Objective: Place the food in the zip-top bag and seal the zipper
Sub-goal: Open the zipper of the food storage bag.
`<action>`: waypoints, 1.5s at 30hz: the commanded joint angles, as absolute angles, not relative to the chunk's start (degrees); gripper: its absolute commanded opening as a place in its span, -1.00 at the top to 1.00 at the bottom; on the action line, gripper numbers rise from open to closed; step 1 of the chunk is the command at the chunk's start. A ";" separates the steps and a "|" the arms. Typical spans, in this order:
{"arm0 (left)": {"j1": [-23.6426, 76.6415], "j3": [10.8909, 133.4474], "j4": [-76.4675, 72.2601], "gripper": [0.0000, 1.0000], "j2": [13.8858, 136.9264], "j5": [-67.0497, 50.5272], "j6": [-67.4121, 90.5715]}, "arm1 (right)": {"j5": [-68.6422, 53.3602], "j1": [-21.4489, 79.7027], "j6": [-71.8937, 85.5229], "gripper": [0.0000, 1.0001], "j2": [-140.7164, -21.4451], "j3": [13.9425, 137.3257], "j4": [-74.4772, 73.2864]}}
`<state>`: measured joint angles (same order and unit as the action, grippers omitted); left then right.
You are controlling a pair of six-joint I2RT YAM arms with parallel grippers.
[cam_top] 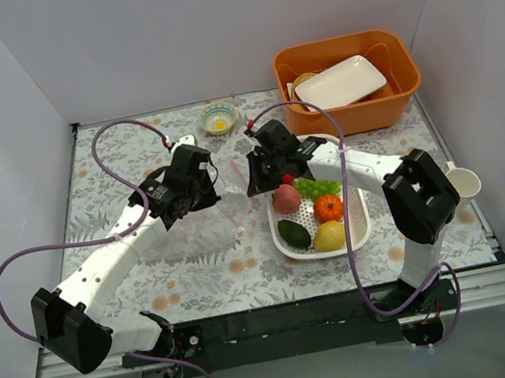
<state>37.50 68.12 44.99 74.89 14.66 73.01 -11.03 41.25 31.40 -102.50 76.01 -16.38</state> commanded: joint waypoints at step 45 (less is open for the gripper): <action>39.99 60.47 37.18 -0.22 80.06 14.68 77.34 | -14.68 42.89 37.53 0.97 -98.79 76.20 -11.60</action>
<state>39.31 60.66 37.32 78.87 11.07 76.12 -14.72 42.52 37.74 -100.82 74.35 -11.97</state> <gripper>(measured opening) 0.609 0.023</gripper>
